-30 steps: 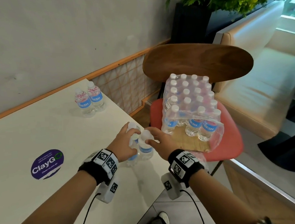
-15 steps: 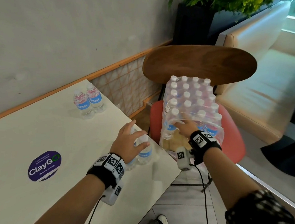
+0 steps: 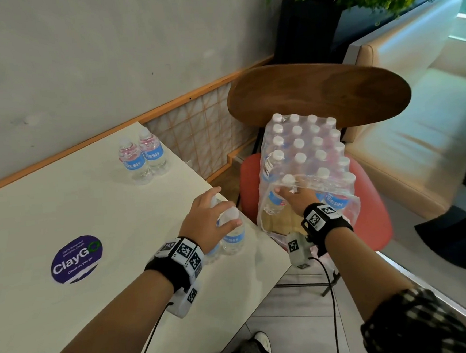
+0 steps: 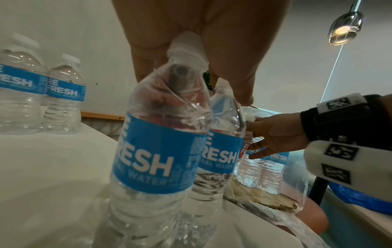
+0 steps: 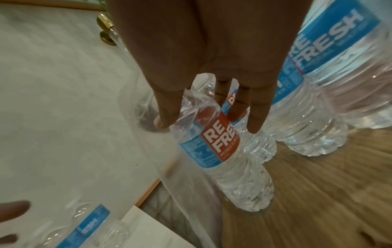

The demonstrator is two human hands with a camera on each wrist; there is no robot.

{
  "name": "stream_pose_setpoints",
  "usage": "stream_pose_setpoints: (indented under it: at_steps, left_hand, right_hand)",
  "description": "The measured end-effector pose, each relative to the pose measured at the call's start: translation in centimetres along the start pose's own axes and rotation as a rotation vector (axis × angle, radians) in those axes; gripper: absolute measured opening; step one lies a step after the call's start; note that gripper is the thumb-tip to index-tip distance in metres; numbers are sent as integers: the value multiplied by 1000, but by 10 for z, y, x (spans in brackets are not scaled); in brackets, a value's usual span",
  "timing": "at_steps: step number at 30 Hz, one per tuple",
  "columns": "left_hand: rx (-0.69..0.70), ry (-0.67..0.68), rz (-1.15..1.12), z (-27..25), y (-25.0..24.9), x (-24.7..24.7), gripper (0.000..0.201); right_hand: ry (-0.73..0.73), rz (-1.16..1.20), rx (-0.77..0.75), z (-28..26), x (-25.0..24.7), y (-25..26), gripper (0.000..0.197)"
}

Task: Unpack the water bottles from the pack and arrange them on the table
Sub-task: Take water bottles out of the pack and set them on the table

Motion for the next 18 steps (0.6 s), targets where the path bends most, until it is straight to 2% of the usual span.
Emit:
stream_pose_setpoints:
  at_steps: [2, 5, 7, 11, 14, 18]
  left_hand:
    - [12, 7, 9, -1, 1, 0, 43]
    - [27, 20, 20, -2, 4, -1, 52]
    - [27, 23, 2, -1, 5, -1, 55]
    - [38, 20, -55, -1, 5, -3, 56]
    - [85, 78, -93, -1, 10, -7, 48]
    - [144, 202, -178, -3, 16, -13, 35]
  right_hand:
    - [-25, -23, -66, -9, 6, -5, 48]
    - [10, -18, -150, -26, 17, -11, 24]
    - [58, 19, -219, -40, 25, -9, 25]
    - [48, -157, -351, -68, 34, -5, 26]
    - [40, -139, -342, -73, 38, -7, 27]
    - [110, -52, -255, -70, 57, -11, 30]
Point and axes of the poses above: each hand's wrist, its own z-axis towards the middle knuckle, its own x-axis out of the palm, y = z × x, the point moved 2 cm from there along z, towards the middle knuckle, and after that the axes turned 14 degrees about y, right-handed, at the moved point
